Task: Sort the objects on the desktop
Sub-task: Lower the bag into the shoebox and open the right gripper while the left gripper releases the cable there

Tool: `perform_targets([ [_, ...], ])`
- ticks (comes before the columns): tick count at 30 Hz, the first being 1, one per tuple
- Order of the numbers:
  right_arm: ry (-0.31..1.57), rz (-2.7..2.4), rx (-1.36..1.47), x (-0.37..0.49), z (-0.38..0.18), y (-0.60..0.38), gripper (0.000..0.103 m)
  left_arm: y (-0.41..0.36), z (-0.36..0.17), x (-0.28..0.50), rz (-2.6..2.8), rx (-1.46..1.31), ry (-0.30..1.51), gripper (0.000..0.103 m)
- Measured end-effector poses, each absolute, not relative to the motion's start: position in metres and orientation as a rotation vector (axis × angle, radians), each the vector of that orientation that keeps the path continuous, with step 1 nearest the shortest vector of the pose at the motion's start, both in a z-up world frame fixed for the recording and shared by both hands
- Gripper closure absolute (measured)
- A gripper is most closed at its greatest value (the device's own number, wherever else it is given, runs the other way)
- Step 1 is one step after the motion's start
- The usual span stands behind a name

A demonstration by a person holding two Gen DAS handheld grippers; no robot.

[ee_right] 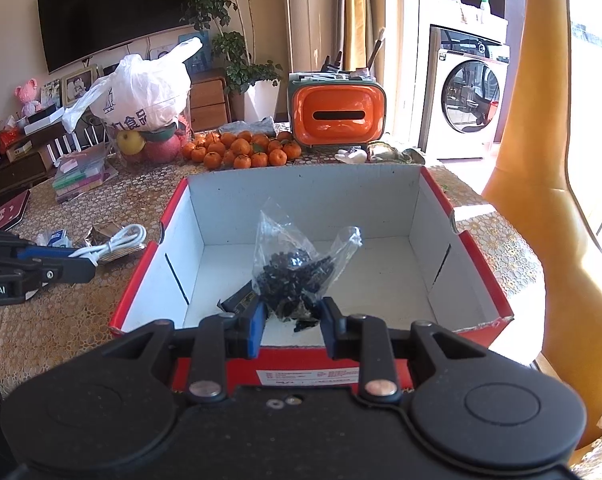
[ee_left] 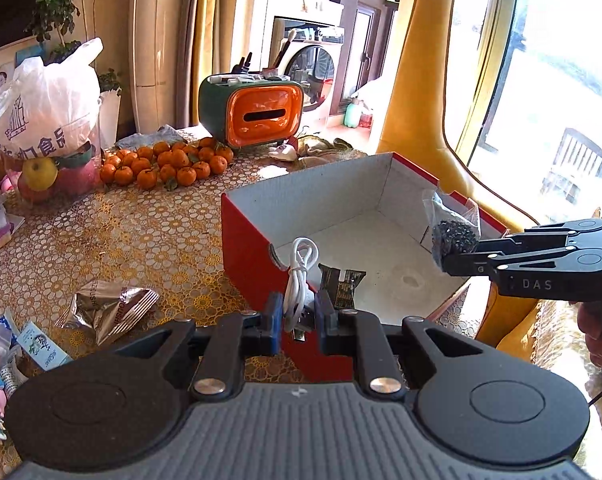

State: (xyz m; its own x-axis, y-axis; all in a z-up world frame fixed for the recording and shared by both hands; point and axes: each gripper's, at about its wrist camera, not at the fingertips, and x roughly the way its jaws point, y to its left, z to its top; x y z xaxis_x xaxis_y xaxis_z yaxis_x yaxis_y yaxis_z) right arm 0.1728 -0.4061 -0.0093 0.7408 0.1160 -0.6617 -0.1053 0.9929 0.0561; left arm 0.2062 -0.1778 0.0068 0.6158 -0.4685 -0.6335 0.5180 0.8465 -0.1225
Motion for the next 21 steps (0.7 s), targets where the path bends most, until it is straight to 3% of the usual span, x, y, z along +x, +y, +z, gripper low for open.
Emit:
perform_targets([
  [21, 0.838, 0.103, -0.041, 0.218, -0.030, -0.434, 0.075, -0.268, -0.017, 0.265, -0.652, 0.161, 0.802, 0.088],
])
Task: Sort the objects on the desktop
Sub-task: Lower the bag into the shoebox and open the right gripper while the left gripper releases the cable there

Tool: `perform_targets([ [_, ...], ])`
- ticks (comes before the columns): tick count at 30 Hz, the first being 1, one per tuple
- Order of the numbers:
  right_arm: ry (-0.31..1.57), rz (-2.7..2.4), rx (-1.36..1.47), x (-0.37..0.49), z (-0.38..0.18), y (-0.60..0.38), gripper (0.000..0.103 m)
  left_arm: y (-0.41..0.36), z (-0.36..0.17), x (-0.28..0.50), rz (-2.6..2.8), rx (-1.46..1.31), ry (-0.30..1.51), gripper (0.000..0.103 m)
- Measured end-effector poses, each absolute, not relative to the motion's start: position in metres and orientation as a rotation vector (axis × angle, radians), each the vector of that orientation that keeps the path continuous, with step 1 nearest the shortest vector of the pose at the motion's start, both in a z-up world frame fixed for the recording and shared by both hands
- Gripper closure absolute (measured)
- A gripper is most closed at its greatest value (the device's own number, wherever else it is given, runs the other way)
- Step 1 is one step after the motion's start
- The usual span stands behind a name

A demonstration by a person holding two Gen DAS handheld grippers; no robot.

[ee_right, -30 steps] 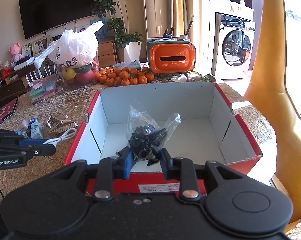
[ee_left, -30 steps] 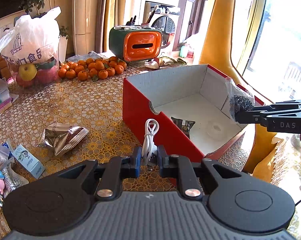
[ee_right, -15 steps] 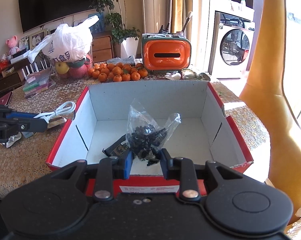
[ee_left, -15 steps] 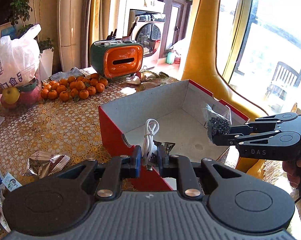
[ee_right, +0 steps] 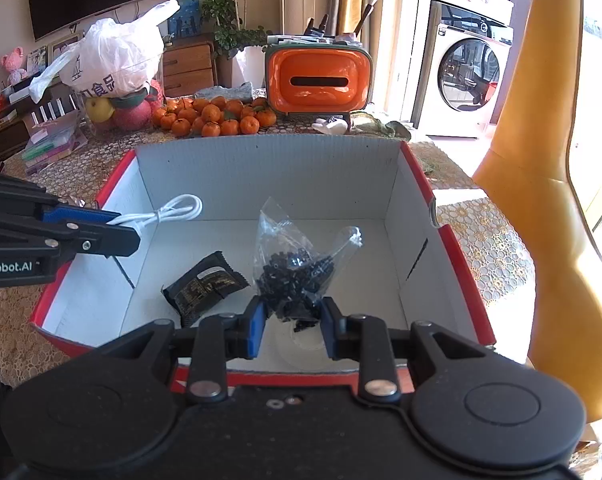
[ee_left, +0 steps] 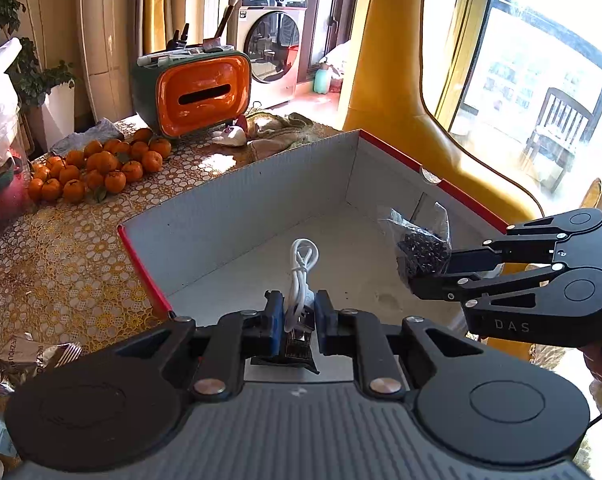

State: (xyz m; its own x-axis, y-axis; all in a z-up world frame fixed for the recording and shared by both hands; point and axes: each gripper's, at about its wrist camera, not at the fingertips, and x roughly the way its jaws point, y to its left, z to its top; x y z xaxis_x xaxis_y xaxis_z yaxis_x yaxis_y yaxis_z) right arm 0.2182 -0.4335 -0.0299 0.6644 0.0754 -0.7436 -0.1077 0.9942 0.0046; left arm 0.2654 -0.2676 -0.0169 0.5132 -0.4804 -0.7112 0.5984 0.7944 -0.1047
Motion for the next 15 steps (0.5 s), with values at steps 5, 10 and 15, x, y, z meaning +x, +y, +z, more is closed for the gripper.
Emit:
perform_targets([
  [5, 0.879, 0.109, -0.041, 0.234, -0.038, -0.439, 0.075, -0.291, -0.027, 0.283, -0.650, 0.188, 0.840, 0.088],
  [10, 0.925, 0.107, -0.023, 0.250, -0.046, -0.445, 0.075, -0.314, -0.034, 0.296, -0.652, 0.232, 0.865, 0.088],
  [15, 0.975, 0.106, -0.040, 0.262, -0.053, -0.448, 0.075, -0.330, -0.041, 0.309, -0.645, 0.252, 0.892, 0.088],
])
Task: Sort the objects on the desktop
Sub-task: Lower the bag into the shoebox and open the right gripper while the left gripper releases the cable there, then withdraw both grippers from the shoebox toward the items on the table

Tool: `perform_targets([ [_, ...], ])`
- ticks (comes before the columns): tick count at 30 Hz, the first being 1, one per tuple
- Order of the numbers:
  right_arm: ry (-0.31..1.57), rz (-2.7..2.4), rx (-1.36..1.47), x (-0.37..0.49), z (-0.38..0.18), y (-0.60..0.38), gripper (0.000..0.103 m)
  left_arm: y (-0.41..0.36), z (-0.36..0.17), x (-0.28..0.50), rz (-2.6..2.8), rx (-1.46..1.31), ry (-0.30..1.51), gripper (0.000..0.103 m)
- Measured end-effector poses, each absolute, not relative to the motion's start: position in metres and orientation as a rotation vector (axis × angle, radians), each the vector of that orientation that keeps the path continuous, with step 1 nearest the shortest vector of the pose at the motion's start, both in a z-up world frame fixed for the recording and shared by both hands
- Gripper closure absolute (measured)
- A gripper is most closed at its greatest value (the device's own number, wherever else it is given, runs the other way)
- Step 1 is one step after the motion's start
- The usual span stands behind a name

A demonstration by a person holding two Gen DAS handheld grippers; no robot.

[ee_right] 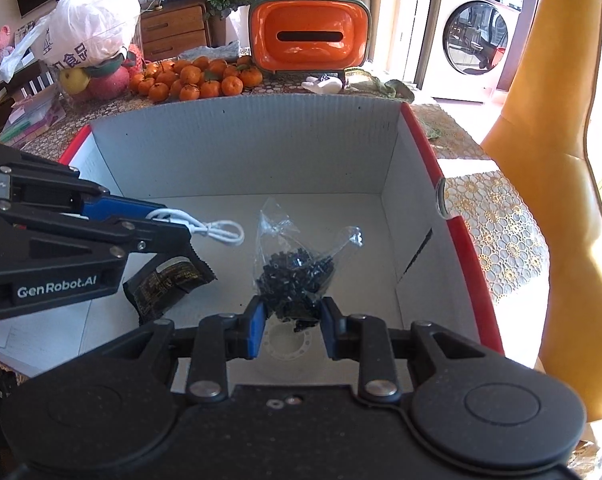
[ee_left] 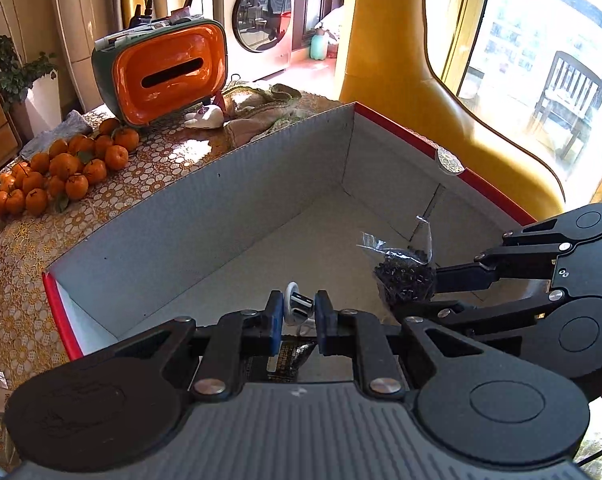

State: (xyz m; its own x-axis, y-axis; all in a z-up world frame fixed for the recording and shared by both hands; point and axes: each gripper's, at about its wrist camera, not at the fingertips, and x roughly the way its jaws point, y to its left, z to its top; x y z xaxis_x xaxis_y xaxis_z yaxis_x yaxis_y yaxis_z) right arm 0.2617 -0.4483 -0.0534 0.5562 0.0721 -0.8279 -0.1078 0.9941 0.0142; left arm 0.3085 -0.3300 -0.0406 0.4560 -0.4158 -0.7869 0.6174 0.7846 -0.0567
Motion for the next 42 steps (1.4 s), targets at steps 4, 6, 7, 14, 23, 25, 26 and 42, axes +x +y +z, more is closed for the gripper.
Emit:
perform_targets([
  [4, 1.019, 0.111, -0.045, 0.270, -0.059, -0.450, 0.075, -0.336, -0.048, 0.316, -0.633, 0.246, 0.933, 0.088],
  [6, 1.038, 0.113, -0.048, 0.274, -0.063, -0.450, 0.075, -0.336, -0.050, 0.320, -0.630, 0.233, 0.941, 0.088],
  [7, 1.048, 0.110, -0.052, 0.276, -0.064, -0.451, 0.075, -0.336, -0.051, 0.321, -0.631, 0.227, 0.950, 0.088],
  [14, 1.098, 0.110, -0.061, 0.285, -0.072, -0.452, 0.074, -0.333, -0.052, 0.331, -0.607, 0.204, 0.980, 0.088],
  [23, 1.103, 0.106, -0.088, 0.287, -0.072, -0.449, 0.050, -0.325, -0.053, 0.333, -0.544, 0.197, 1.028, 0.083],
  [25, 1.094, 0.097, -0.083, 0.285, -0.070, -0.448, 0.044, -0.323, -0.053, 0.333, -0.540, 0.183, 1.035, 0.083],
  [26, 1.094, 0.099, -0.078, 0.284, -0.070, -0.448, 0.044, -0.322, -0.052, 0.332, -0.539, 0.180, 1.032, 0.083],
  [42, 1.018, 0.123, -0.048, 0.257, -0.039, -0.435, 0.044, -0.288, -0.008, 0.288, -0.545, 0.102, 0.928, 0.056],
])
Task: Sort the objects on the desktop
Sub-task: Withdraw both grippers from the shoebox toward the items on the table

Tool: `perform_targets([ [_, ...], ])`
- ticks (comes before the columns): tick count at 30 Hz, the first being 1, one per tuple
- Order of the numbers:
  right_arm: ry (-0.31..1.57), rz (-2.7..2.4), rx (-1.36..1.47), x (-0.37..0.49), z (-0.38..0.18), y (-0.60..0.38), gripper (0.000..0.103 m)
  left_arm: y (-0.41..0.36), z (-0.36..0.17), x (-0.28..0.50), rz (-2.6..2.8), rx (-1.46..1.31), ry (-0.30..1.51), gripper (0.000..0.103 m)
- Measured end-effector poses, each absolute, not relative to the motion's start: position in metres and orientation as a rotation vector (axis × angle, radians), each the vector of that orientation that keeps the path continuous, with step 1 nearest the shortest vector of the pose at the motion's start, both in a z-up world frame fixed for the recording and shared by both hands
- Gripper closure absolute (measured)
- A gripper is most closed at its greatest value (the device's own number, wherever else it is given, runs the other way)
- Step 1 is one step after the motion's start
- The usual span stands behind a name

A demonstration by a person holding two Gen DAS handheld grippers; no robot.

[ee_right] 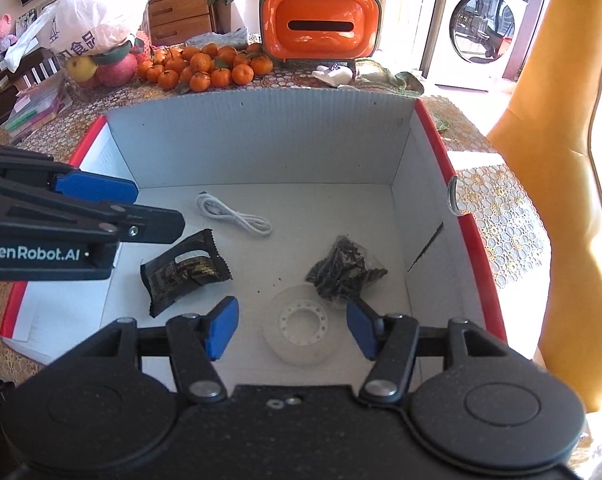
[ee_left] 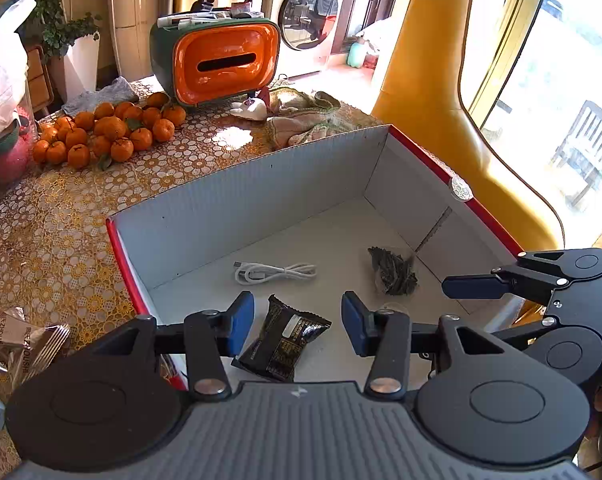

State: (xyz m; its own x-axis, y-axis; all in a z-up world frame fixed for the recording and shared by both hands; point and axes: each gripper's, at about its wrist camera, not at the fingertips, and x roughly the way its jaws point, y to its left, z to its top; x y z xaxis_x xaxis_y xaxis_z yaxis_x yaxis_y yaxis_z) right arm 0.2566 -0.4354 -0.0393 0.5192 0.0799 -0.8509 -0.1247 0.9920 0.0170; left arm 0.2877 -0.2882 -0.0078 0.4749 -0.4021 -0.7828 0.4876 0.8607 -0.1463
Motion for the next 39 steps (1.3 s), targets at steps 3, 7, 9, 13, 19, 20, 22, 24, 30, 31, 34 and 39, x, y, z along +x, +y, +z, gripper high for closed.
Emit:
perform_targets([
  [3, 0.998, 0.138, -0.035, 0.250, -0.033, -0.432, 0.044, -0.278, 0.001, 0.273, -0.542, 0.096, 0.901, 0.056],
  [7, 0.977, 0.142, -0.025, 0.242, -0.025, -0.427, 0.044, -0.264, 0.010, 0.256, -0.538, 0.073, 0.876, 0.056],
  [9, 0.964, 0.139, -0.024, 0.237, -0.020, -0.424, 0.043, -0.254, 0.014, 0.247, -0.530, 0.058, 0.861, 0.056],
  [13, 0.934, 0.146, -0.018, 0.228, -0.010, -0.417, 0.043, -0.239, 0.017, 0.232, -0.522, 0.047, 0.856, 0.056],
  [19, 0.925, 0.152, 0.001, 0.215, -0.008, -0.404, 0.043, -0.213, 0.019, 0.210, -0.499, 0.043, 0.833, 0.056],
  [20, 0.923, 0.154, 0.007, 0.213, -0.007, -0.401, 0.043, -0.208, 0.020, 0.208, -0.496, 0.036, 0.829, 0.056],
  [22, 0.912, 0.162, 0.008, 0.208, -0.005, -0.395, 0.043, -0.198, 0.022, 0.202, -0.485, 0.026, 0.822, 0.056],
  [24, 0.898, 0.168, 0.006, 0.201, -0.001, -0.389, 0.043, -0.189, 0.021, 0.194, -0.479, 0.019, 0.817, 0.056],
  [30, 0.875, 0.184, -0.003, 0.188, 0.006, -0.368, 0.043, -0.161, 0.022, 0.173, -0.460, 0.012, 0.805, 0.056],
  [31, 0.872, 0.184, -0.002, 0.186, 0.006, -0.365, 0.043, -0.157, 0.022, 0.170, -0.455, 0.009, 0.802, 0.056],
  [34, 0.867, 0.189, 0.005, 0.182, 0.008, -0.356, 0.043, -0.143, 0.023, 0.162, -0.439, -0.006, 0.793, 0.056],
  [39, 0.856, 0.217, -0.009, 0.174, 0.014, -0.337, 0.043, -0.121, 0.023, 0.150, -0.421, -0.029, 0.788, 0.056],
])
